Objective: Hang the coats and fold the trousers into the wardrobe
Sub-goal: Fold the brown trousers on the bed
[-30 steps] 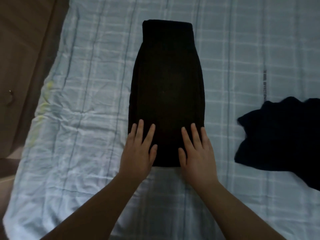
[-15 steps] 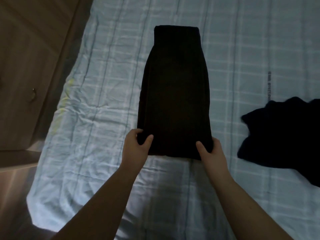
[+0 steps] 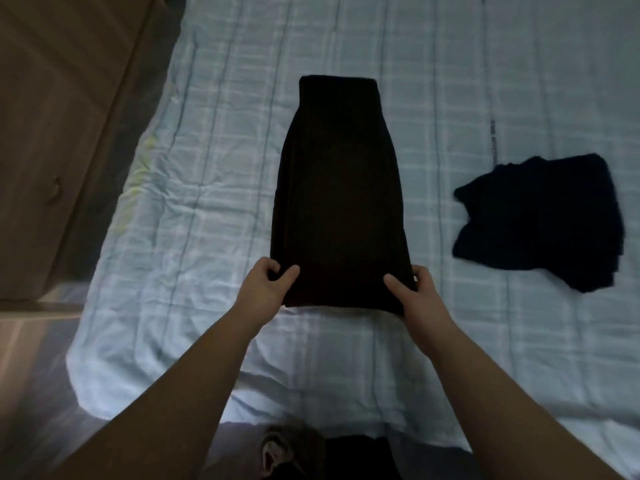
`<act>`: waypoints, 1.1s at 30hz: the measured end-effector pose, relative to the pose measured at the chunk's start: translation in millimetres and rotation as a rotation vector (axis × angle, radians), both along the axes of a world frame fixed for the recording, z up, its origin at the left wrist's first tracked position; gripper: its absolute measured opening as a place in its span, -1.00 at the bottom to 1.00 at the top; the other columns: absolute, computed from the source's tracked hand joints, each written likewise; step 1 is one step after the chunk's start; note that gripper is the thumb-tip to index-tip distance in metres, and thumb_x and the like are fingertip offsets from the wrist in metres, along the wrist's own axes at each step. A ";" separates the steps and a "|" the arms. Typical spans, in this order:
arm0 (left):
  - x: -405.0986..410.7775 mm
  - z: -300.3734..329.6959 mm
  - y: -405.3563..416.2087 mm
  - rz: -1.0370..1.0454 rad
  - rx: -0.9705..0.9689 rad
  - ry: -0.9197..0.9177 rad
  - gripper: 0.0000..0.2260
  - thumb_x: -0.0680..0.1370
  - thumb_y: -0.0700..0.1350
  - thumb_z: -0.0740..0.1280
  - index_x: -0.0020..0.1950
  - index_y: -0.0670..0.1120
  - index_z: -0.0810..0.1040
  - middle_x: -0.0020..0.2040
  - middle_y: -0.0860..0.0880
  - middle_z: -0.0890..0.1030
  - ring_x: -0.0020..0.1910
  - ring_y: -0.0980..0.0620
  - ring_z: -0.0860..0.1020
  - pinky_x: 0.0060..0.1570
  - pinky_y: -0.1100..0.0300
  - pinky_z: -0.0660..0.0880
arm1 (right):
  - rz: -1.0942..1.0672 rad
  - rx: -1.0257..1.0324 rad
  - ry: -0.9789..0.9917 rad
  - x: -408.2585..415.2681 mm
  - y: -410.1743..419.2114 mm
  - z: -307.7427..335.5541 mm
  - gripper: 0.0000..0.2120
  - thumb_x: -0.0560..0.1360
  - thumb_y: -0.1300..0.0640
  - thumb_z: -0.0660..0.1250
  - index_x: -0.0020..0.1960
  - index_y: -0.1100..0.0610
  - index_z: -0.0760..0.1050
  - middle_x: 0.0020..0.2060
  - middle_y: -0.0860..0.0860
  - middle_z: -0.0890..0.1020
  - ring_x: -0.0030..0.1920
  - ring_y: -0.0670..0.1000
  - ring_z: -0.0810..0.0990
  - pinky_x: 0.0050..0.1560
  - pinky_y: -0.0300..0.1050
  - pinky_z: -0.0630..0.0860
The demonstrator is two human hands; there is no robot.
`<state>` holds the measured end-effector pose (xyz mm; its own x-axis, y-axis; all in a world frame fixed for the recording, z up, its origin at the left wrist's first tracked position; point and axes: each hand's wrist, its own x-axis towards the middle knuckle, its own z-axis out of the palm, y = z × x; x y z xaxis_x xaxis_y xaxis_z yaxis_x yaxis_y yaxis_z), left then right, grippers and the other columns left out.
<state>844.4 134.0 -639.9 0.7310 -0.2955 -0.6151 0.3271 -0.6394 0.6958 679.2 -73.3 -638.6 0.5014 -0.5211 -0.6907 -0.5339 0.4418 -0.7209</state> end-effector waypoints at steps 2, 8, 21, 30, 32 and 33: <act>-19.7 3.2 25.5 -0.030 -0.016 0.048 -0.70 0.54 0.12 0.41 -0.04 -0.09 0.44 -0.11 -0.07 0.62 -0.17 0.00 0.63 -0.19 0.14 0.56 | -0.037 0.055 -0.004 -26.9 22.2 -0.9 -0.59 0.53 0.07 0.46 0.31 0.04 0.40 0.19 0.09 0.61 0.13 0.09 0.66 0.20 0.14 0.60; -96.9 10.0 108.1 -0.127 0.074 0.134 -0.68 0.54 0.14 0.40 0.03 -0.08 0.43 -0.08 -0.03 0.54 -0.12 0.02 0.52 -0.20 0.21 0.43 | -0.057 0.071 0.062 -119.2 105.3 -7.5 -0.58 0.44 0.00 0.53 0.22 0.00 0.47 0.17 0.13 0.64 0.12 0.11 0.68 0.17 0.20 0.61; -98.2 90.7 118.3 0.015 -0.311 -0.018 -0.61 0.57 0.04 0.39 0.35 0.30 0.39 0.36 0.14 0.38 0.10 0.11 0.60 -0.02 0.27 0.52 | 0.062 -0.393 -0.226 -115.7 121.6 78.5 -0.51 0.62 -0.02 0.31 0.47 -0.30 0.26 0.43 -0.13 0.38 0.37 -0.03 0.47 0.16 0.03 0.61; -31.3 135.3 71.2 -0.116 -0.478 -0.170 -0.34 0.36 0.00 0.52 0.42 0.16 0.40 0.42 0.04 0.42 0.33 -0.01 0.50 0.22 0.06 0.54 | 0.085 -0.436 -0.455 -41.8 60.5 129.0 -0.27 0.42 0.26 0.37 0.53 0.01 0.23 0.38 -0.15 0.44 0.37 -0.04 0.48 0.26 -0.11 0.53; -12.8 138.5 54.4 -0.096 -0.494 -0.156 -0.29 0.36 -0.16 0.54 0.44 0.16 0.36 0.39 0.09 0.44 0.26 0.01 0.56 0.19 0.07 0.56 | 0.086 -0.442 -0.445 -19.6 40.5 130.7 -0.23 0.44 0.43 0.32 0.54 -0.01 0.21 0.37 -0.12 0.46 0.31 -0.05 0.54 0.24 -0.05 0.55; -3.6 139.4 43.3 -0.068 -0.496 -0.154 -0.28 0.37 -0.23 0.52 0.43 0.18 0.35 0.34 0.17 0.47 0.18 0.04 0.60 0.16 0.07 0.57 | 0.083 -0.447 -0.425 -7.9 30.2 129.0 -0.20 0.46 0.50 0.31 0.55 -0.05 0.20 0.34 -0.14 0.48 0.24 -0.06 0.58 0.22 0.00 0.56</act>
<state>840.9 177.4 -500.6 0.7709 -0.5741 -0.2759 0.1664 -0.2366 0.9573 671.3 -43.1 -509.7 0.7357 -0.6615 -0.1456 -0.1791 0.0173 -0.9837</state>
